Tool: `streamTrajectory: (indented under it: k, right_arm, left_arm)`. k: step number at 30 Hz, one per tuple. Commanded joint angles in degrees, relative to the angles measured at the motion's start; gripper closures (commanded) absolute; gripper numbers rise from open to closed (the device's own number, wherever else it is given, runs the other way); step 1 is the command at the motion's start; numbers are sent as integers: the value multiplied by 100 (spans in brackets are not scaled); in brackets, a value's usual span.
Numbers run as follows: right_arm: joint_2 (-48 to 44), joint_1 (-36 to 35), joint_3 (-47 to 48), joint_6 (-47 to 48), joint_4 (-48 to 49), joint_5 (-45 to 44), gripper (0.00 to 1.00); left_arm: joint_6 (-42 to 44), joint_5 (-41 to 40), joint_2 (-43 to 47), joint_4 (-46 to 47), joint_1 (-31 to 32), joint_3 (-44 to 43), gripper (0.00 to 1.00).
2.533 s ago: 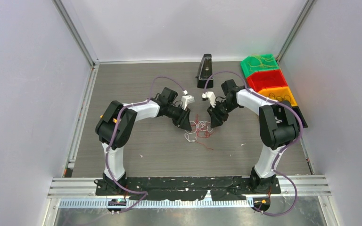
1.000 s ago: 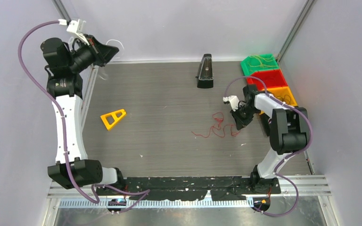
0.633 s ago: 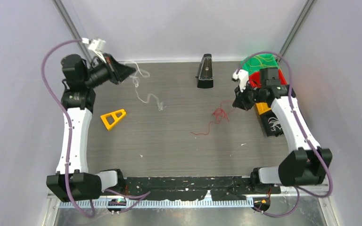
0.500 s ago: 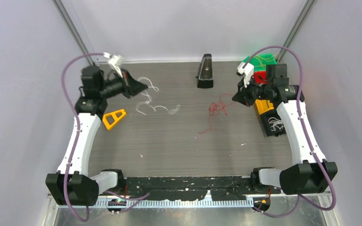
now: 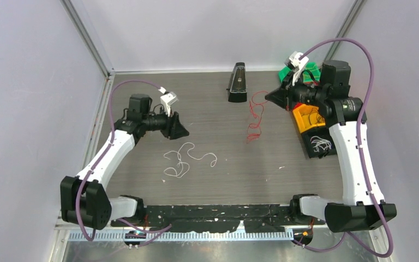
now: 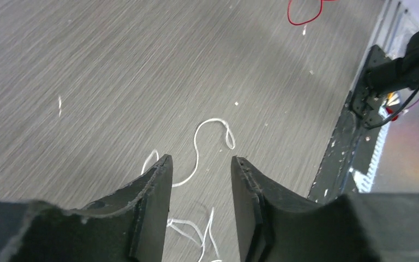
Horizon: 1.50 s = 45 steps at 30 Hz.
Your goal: Untangle the cables
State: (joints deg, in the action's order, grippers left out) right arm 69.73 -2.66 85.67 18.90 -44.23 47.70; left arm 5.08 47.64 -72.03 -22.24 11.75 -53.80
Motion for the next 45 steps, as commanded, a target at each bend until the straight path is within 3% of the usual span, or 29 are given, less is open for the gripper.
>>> streamTrajectory:
  k: [1, 3, 6, 12, 18, 20, 22, 24, 26, 30, 36, 40, 45]
  right_arm:
    - [-182, -53, 257, -313, 301, 130, 95]
    - [-188, -52, 191, -251, 263, 75, 95]
    - [-158, -147, -94, -126, 231, -89, 94]
    - [448, -446, -1129, 217, 269, -1046, 95]
    - [1665, -1056, -1214, 726, 432, -1444, 94]
    - [2103, -1314, -1080, 918, 385, -1554, 85]
    - [2573, -1581, -870, 1158, 210, -1757, 55]
    - [3016, -1668, -679, 1269, 84, -2071, 40]
    - [3322, -1687, -529, 1477, -122, -2322, 32]
    - [3282, -1661, -517, 2031, -527, -2532, 20]
    - [2499, -1659, -1124, 2950, -656, -2402, 6]
    - [2603, -1672, -1400, 3281, -469, -2506, 2]
    - [3287, -1745, -1346, 3432, -61, -3049, 5]
  left_arm:
    - [232, 266, -138, 380, 220, -537, 45]
    - [171, 349, -171, 490, 316, -594, 32]
    - [141, 277, -215, 719, 571, -576, 24]
    - [-138, 78, -469, 972, 811, -644, 23]
    - [17, -108, -486, 664, 812, -647, 22]
    - [113, -205, -448, 520, 812, -641, 22]
    - [208, -314, -389, 367, 812, -643, 22]
    - [293, -385, -317, 244, 812, -635, 22]
    - [383, -448, -223, 125, 803, -638, 22]
    - [508, -564, -14, 2, 803, -514, 21]
    - [514, -580, 117, 36, 803, -331, 21]
    - [468, -565, 40, 114, 803, -338, 21]
    - [514, -483, -72, -5, 803, -572, 21]
